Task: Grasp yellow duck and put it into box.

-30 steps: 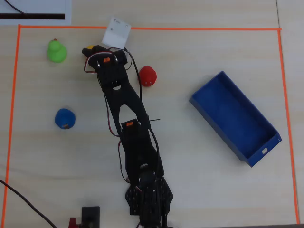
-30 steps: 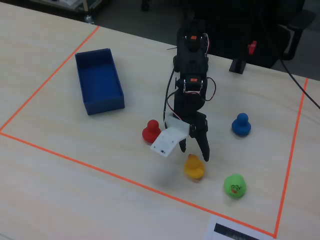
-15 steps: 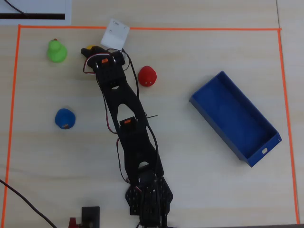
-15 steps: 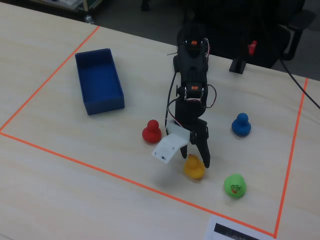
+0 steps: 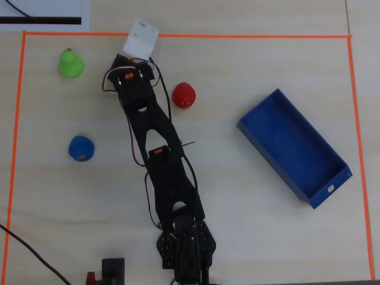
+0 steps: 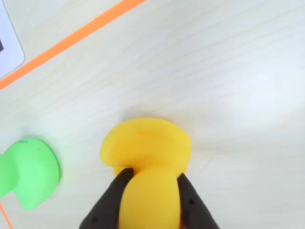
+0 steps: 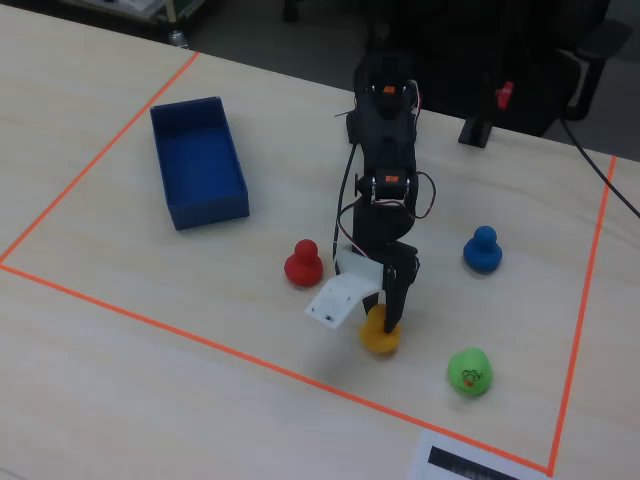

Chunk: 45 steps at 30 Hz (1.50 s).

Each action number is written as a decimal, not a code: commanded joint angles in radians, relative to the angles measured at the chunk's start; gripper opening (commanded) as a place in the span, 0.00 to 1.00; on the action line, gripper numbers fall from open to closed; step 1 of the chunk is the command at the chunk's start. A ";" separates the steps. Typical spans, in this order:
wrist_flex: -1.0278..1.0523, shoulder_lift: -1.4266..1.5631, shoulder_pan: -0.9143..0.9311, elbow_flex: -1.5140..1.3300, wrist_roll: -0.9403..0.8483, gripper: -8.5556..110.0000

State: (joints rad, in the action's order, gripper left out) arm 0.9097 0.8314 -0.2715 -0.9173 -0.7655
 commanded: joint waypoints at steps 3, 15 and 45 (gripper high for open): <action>0.101 0.262 0.135 0.011 -0.032 0.07; 0.011 0.730 0.861 -0.362 -0.488 0.07; -0.577 0.908 1.308 -1.207 -0.853 0.07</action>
State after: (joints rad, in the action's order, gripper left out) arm 0.3605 1.7365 1.0370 -2.1307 -1.6107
